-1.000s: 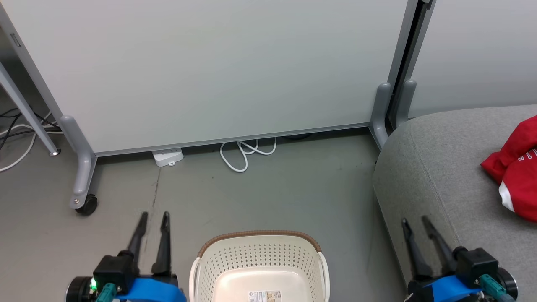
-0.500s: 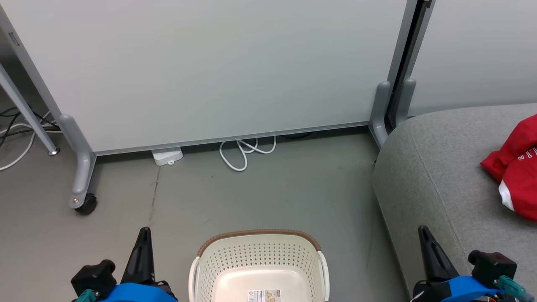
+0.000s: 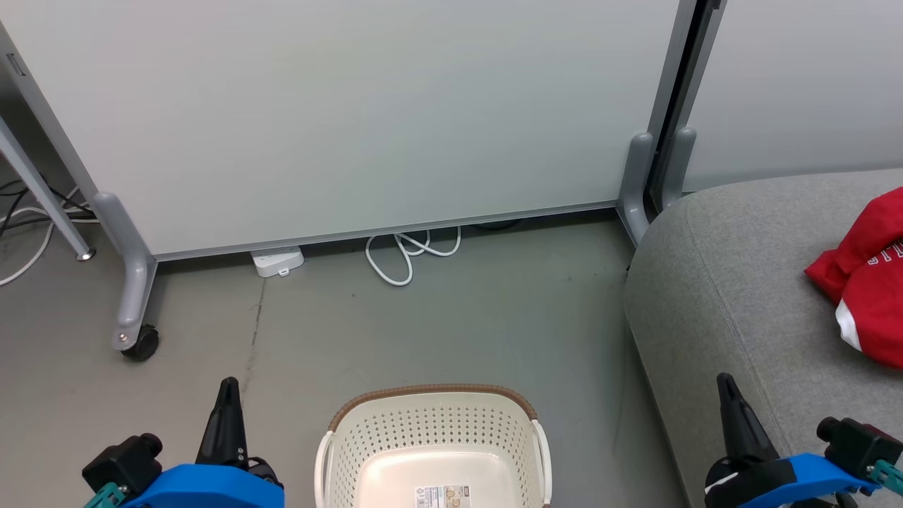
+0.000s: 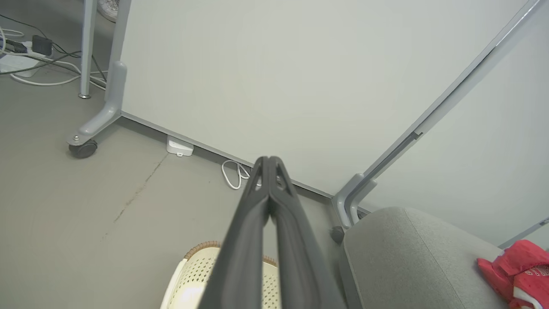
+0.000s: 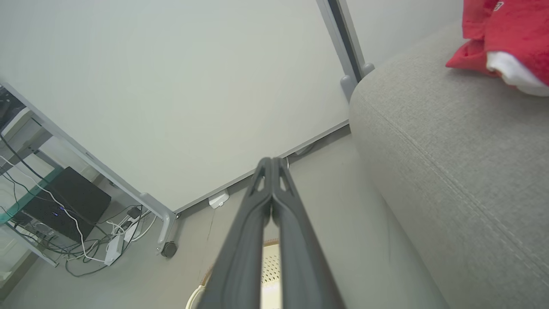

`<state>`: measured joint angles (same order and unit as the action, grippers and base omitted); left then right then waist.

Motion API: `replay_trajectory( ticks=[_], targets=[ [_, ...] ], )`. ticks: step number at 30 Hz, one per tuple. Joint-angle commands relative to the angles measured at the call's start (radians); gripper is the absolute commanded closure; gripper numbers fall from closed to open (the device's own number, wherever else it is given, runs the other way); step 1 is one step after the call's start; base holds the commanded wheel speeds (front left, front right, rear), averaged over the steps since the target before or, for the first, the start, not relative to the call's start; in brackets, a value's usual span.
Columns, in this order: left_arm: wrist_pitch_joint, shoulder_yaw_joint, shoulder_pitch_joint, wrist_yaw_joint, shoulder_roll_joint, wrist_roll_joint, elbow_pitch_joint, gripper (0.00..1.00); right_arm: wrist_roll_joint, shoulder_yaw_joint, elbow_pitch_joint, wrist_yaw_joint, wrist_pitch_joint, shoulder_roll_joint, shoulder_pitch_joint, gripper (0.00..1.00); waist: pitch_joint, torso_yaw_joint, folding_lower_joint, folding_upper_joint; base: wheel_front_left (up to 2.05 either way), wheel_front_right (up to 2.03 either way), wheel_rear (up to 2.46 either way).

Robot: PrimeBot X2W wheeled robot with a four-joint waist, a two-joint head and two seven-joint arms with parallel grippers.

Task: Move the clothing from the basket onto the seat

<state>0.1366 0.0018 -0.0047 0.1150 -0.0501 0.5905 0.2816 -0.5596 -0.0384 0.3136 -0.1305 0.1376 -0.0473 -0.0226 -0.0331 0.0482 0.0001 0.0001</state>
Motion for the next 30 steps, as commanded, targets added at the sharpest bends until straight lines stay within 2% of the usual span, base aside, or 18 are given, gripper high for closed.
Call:
replay_trajectory(
  ticks=[1,30],
  targets=[
    [-0.008,0.011,-0.037,0.006,-0.001,0.039,-0.018,1.00,-0.044,-0.005,-0.018,0.000,-0.008,-0.003,-0.034,1.00,0.001,-0.001,-0.0001,-0.0001,0.00,0.00,0.00],
    [-0.102,0.050,-0.067,0.012,-0.001,0.418,-0.027,1.00,-0.432,-0.033,-0.040,0.000,-0.102,-0.004,-0.057,1.00,0.011,-0.014,-0.0001,-0.0001,0.00,0.00,0.00]
  ],
)
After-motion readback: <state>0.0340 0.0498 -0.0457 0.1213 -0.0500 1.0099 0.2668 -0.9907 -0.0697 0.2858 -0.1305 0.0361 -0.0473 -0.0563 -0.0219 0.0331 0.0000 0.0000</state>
